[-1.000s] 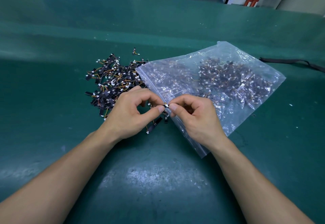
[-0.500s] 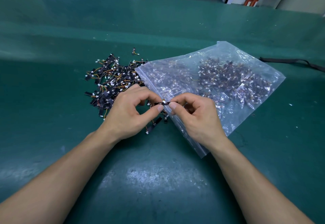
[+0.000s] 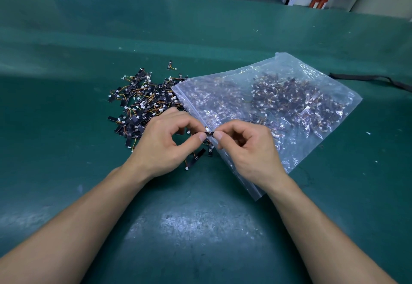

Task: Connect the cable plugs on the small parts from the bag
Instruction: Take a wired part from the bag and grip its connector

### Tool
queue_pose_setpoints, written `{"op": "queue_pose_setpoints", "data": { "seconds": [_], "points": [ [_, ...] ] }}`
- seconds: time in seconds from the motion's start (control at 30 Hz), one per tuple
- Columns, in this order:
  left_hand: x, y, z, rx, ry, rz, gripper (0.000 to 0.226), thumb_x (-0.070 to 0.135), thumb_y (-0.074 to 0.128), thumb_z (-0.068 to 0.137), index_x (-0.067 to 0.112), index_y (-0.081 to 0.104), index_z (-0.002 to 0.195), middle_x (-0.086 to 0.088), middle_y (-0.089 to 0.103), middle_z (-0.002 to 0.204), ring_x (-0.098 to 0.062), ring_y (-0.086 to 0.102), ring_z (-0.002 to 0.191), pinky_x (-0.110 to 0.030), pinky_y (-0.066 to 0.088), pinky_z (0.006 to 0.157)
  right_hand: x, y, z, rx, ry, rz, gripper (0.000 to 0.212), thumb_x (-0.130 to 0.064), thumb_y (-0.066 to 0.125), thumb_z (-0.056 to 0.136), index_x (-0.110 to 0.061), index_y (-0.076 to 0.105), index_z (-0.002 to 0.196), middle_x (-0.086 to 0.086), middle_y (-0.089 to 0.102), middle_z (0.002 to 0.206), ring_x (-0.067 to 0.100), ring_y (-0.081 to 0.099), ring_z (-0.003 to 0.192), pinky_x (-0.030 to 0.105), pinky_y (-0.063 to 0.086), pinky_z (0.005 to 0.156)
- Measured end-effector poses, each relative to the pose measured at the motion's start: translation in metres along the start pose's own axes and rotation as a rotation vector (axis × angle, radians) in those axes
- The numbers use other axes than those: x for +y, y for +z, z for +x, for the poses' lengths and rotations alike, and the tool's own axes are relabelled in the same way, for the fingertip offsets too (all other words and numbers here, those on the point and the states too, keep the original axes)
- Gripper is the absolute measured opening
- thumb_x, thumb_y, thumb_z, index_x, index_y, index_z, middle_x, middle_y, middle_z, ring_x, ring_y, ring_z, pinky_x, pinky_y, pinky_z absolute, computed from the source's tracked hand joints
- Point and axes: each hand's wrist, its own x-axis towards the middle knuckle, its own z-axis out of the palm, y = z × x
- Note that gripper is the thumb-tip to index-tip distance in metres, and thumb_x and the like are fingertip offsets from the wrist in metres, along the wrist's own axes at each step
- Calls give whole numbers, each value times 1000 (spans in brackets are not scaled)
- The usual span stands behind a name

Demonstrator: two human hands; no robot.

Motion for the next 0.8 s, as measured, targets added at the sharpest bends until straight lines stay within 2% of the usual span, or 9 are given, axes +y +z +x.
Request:
{"op": "queue_pose_setpoints", "data": {
  "seconds": [0.13,0.23,0.3,0.33,0.43,0.6,0.73,0.8],
  "points": [
    [0,0,0,6,-18,7,12,21,69,88,29,66,80,19,65,77,-16,55,77,-32,45,74,-1,0,0,-1,14,17,12,-26,68,87,-22,73,77,-7,67,64,12,48,52,20,40,53],
    [0,0,0,8,-25,23,11,17,69,87,23,68,78,17,64,75,-15,54,75,-32,45,72,-2,0,-1,5,24,38,10,-28,69,87,-24,74,79,0,69,68,26,51,56,26,40,52],
    [0,0,0,11,-25,25,10,16,69,87,19,69,78,16,64,75,-16,54,75,-31,45,71,-2,0,-1,8,24,50,9,-30,70,87,-27,75,80,-1,71,71,29,50,56,28,40,52],
    [0,0,0,10,-25,26,10,16,69,87,19,69,78,17,64,75,-16,54,75,-31,45,71,-2,1,-1,6,24,52,9,-30,70,87,-27,74,79,-2,71,70,27,50,54,28,39,51],
    [1,1,1,10,-27,17,11,19,69,88,25,68,78,20,63,75,-13,54,75,-28,45,72,-1,0,0,-2,9,38,17,-26,68,90,-22,72,75,-9,67,63,4,44,49,17,35,52],
    [1,0,0,-4,-46,-19,9,33,63,89,30,67,82,26,63,75,-8,53,77,-19,40,73,0,1,1,4,-4,1,18,-23,67,92,-21,71,75,-12,66,62,1,46,49,13,35,53],
    [0,0,0,-3,-38,6,11,24,67,88,28,66,78,19,63,74,-11,54,75,-26,43,72,-2,1,0,11,-3,7,18,-27,68,91,-27,70,73,-12,65,62,2,44,48,15,35,52],
    [0,0,0,-3,-32,18,12,21,68,89,26,66,78,16,65,75,-14,55,75,-29,45,72,-2,1,0,18,20,46,13,-31,69,89,-27,73,77,-4,69,67,20,49,51,26,39,51]
  ]
}}
